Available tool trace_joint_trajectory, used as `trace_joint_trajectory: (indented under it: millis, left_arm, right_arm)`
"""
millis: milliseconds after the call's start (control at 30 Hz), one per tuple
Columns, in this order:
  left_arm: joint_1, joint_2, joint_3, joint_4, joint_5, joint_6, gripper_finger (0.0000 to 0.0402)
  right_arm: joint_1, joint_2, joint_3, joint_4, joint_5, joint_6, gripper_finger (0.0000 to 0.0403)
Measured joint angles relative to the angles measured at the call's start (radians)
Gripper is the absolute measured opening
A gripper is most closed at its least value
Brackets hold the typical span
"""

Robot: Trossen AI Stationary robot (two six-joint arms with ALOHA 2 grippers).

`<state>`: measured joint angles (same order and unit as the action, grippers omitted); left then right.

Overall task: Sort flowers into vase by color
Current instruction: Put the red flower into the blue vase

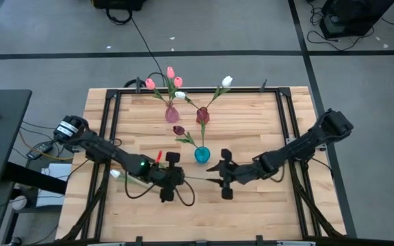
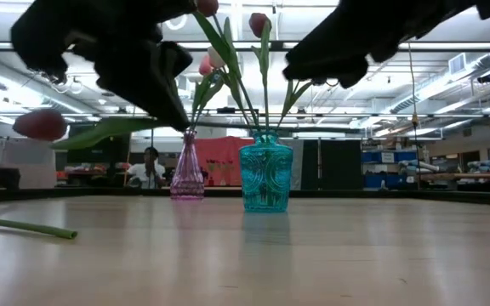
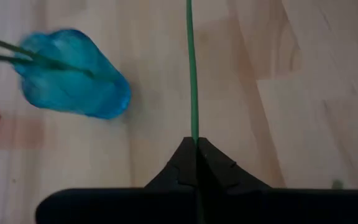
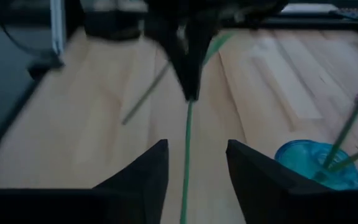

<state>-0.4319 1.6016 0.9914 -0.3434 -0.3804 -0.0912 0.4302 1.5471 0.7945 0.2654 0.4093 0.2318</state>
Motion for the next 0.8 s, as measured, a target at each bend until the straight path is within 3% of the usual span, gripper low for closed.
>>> trace_joint_trajectory:
  millis: [200,533,633,800]
  left_arm:
    - [0.032,0.000,0.057,-0.054,0.000,0.004,0.0001]
    - [0.035,0.000,0.072,-0.074,0.004,0.001,0.0000]
    - [0.035,0.000,0.073,-0.070,0.004,0.004,0.0001]
    - [0.035,0.000,0.073,-0.062,0.002,0.004,0.0012]
  right_arm:
    - [-0.002,0.130,0.151,-0.183,0.048,-0.050,0.0187]
    - [-0.002,0.249,0.264,-0.316,0.091,-0.052,0.0145]
    - [-0.004,0.252,0.264,-0.329,0.093,-0.046,0.0114]
    - [-0.013,0.252,0.265,-0.350,0.088,-0.004,0.0017]
